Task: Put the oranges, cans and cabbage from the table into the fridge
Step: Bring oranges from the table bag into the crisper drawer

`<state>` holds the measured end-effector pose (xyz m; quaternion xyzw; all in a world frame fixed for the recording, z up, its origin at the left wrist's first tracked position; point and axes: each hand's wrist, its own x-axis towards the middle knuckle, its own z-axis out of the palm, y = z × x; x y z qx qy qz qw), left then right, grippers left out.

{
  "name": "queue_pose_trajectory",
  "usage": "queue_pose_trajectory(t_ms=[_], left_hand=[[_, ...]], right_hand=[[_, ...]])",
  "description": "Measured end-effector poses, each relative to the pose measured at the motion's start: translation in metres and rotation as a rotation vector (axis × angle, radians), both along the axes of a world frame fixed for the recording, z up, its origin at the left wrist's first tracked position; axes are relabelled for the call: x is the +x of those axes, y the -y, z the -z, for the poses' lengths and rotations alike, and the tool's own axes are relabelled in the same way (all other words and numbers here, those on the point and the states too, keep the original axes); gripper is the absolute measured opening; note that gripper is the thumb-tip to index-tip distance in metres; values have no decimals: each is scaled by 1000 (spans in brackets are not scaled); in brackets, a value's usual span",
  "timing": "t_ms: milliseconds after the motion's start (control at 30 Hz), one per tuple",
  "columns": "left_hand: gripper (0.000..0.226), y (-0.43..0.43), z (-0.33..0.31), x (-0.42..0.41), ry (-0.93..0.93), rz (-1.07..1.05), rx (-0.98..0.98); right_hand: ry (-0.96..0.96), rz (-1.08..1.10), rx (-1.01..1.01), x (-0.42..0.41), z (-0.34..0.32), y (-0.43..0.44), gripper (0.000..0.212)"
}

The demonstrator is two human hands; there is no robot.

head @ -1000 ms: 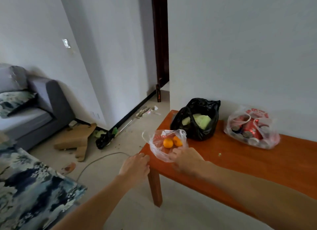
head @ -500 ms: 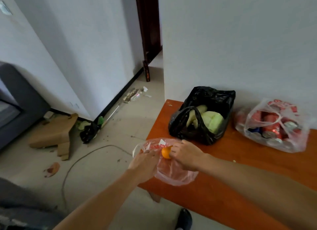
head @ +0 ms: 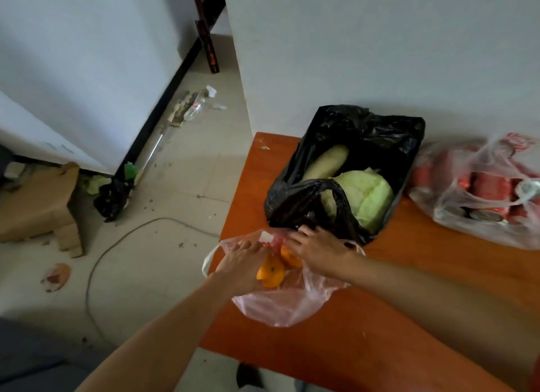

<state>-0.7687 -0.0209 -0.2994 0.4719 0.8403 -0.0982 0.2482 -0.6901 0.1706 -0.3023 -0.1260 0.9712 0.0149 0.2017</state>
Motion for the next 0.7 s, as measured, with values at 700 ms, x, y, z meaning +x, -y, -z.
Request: queue_pose_trajectory(t_ms=[700], left_hand=[[80,3,32,-39,338,68,128]], right_hand=[[8,479,100,39,29,28,86]])
